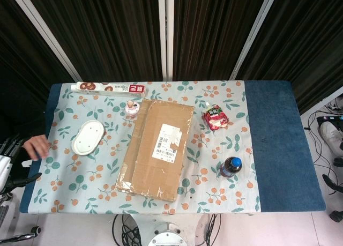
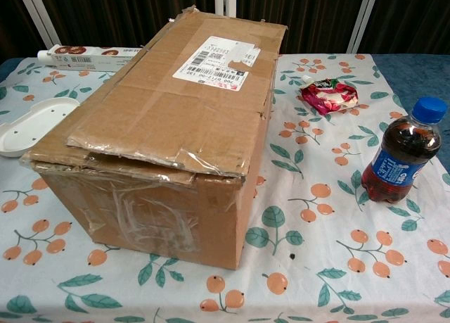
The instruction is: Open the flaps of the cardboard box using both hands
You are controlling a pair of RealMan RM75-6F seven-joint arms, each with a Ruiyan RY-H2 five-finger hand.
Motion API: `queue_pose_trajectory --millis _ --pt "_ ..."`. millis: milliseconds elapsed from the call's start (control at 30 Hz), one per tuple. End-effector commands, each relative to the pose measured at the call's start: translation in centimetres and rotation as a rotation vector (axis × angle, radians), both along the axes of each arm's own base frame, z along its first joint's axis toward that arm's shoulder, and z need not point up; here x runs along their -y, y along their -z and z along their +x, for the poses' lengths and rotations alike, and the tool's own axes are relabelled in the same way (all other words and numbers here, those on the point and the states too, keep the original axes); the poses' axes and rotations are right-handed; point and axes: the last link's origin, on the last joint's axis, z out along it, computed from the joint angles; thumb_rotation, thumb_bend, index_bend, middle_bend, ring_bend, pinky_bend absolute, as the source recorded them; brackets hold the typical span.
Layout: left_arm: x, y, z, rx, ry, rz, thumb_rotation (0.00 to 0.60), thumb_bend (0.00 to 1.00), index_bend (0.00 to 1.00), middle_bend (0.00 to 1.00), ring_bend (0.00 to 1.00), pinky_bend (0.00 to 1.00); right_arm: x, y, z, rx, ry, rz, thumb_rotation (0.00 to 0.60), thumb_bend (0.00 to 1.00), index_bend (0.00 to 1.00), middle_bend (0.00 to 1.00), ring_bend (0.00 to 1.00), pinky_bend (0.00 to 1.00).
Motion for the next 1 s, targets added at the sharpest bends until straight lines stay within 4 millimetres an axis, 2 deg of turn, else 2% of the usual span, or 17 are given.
queue_pose_trajectory --millis 33,333,433,533,633,833,1000 --pt "-0.1 0.1 0.0 0.001 -0.001 -0.002 0.534 0.00 0.11 0.12 0.08 0.17 0.0 0.0 -0.1 -0.001 0.001 0.000 0.600 0.13 0.00 0.00 0.00 0.00" --pt "-0.5 0.1 1.0 -0.026 0.033 -0.018 0.533 0.00 0.11 0.12 0.08 0.17 -0.2 -0.1 -0.1 0.003 0.001 0.010 0.600 0.13 0.00 0.00 0.00 0.00" --pt "-1.2 0.3 2.1 -0.027 0.058 -0.025 0.525 0.00 0.11 0.12 0.08 0.17 0.0 -0.5 0.2 -0.001 -0.008 0.006 0.600 0.13 0.00 0.00 0.00 0.00" --pt "-2.1 0.8 3.7 -0.003 0.082 -0.032 0.490 0.00 0.11 0.12 0.08 0.17 0.2 -0.7 0.5 -0.008 -0.011 0.009 0.600 0.13 0.00 0.00 0.00 0.00" --pt "-3.3 1.2 5.9 -0.014 0.114 -0.054 0.468 0.00 0.09 0.12 0.08 0.17 0.6 -1.0 0.8 -0.016 -0.021 0.004 0.600 0.13 0.00 0.00 0.00 0.00" --pt "-5.8 2.2 11.6 -0.015 0.243 -0.083 0.466 0.00 0.08 0.12 0.08 0.17 1.6 -2.3 1.9 -0.033 -0.052 -0.019 0.600 0.13 0.00 0.00 0.00 0.00" --pt "-8.3 4.9 15.7 0.005 0.287 -0.140 0.455 0.00 0.07 0.11 0.08 0.17 2.1 -2.9 2.7 -0.030 -0.073 -0.026 0.600 0.13 0.00 0.00 0.00 0.00"
